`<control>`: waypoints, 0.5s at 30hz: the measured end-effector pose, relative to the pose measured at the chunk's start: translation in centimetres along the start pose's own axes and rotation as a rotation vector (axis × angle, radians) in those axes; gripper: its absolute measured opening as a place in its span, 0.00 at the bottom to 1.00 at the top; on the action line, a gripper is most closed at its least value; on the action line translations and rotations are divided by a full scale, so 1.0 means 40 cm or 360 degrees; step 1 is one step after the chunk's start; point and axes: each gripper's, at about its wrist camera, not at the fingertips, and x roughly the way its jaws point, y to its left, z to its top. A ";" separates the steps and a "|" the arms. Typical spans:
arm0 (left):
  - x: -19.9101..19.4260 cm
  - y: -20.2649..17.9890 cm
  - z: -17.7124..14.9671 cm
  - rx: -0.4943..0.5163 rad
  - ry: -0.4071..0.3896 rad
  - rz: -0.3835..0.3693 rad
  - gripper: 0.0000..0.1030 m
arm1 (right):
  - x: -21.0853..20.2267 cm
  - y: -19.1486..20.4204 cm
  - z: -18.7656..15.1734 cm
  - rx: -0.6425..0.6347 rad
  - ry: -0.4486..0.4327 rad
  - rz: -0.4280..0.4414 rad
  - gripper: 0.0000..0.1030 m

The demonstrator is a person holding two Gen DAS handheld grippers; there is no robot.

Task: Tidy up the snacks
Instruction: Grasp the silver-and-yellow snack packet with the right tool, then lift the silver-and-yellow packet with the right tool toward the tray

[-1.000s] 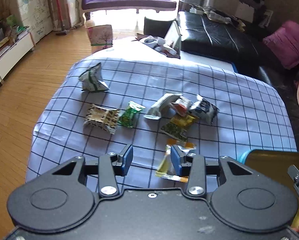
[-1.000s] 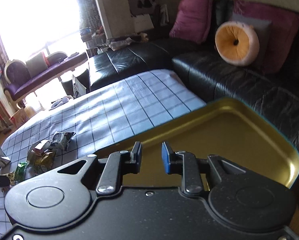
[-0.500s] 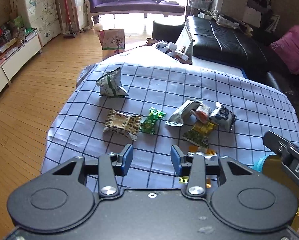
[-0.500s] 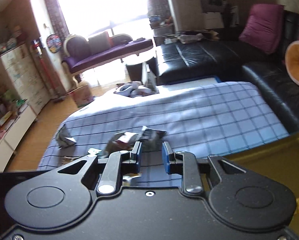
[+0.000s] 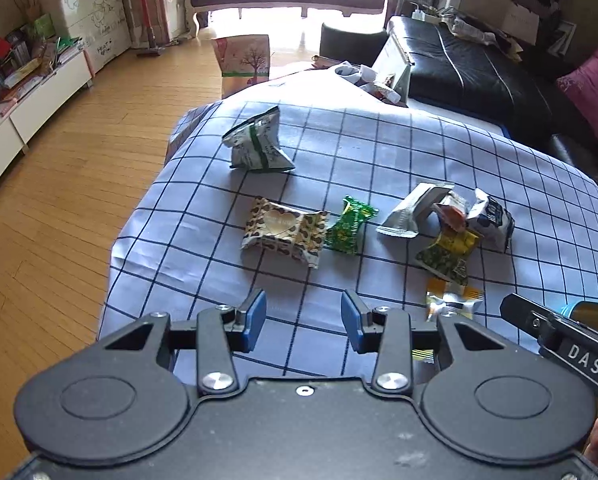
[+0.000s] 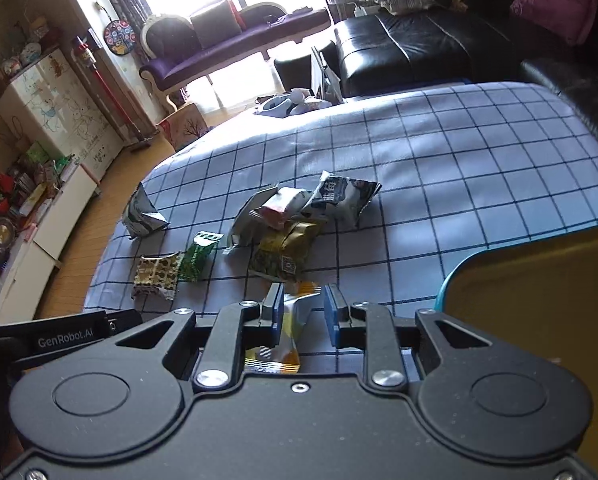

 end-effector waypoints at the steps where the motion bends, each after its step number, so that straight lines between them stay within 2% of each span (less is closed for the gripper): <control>1: 0.005 0.012 0.002 -0.0030 0.0014 -0.0009 0.41 | 0.002 0.001 0.001 0.0014 0.0014 0.0020 0.34; 4: 0.019 0.043 0.005 -0.0109 0.0053 -0.0025 0.41 | 0.016 0.007 -0.004 0.0023 0.0055 0.0046 0.34; 10: 0.026 0.079 0.008 -0.0162 0.0035 0.0075 0.41 | 0.037 0.013 -0.014 0.0018 0.0100 0.0017 0.34; 15: 0.034 0.100 0.009 -0.0218 0.0058 0.0075 0.42 | 0.038 0.015 -0.014 0.0046 0.0092 0.0021 0.34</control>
